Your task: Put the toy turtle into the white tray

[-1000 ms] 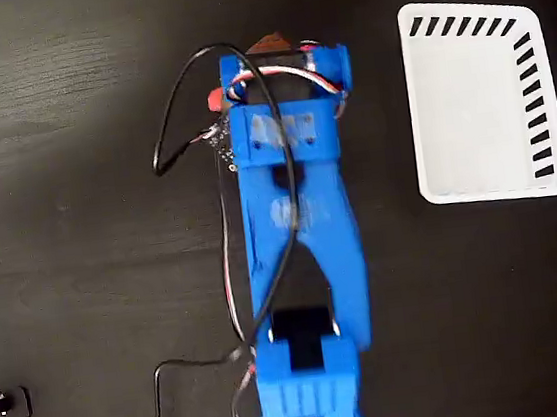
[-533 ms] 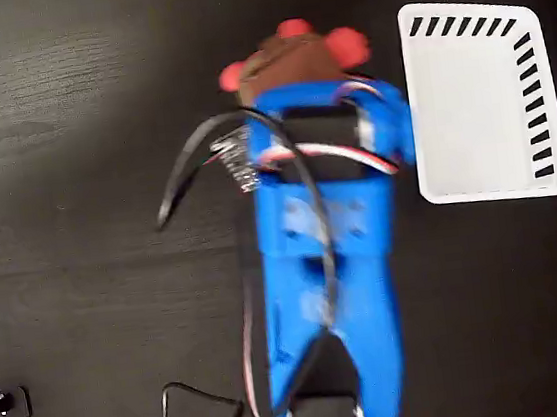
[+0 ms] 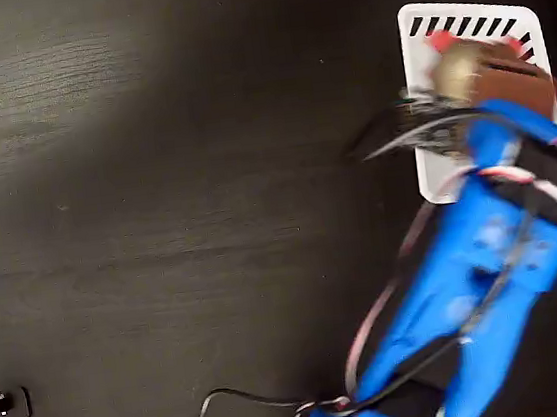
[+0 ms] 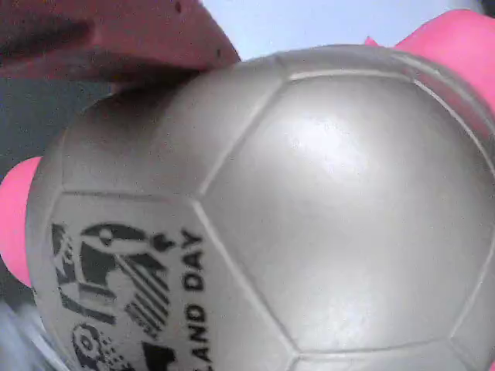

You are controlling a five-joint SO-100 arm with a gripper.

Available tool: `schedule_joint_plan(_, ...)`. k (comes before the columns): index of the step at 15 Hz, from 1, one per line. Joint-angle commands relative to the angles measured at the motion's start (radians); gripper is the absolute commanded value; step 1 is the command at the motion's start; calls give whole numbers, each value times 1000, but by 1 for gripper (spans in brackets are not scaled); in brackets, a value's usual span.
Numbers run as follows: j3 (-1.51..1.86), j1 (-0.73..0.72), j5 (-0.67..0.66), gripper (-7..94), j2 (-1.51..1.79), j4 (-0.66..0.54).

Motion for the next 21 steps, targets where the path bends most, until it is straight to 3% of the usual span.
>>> schedule_joint_plan(1,-190,104,52,0,-38,20)
schedule_joint_plan(5,-273,124,158,0,-149,21)
schedule_joint_plan(10,-284,77,396,0,-252,21)
schedule_joint_plan(21,-411,2,488,0,-397,-15)
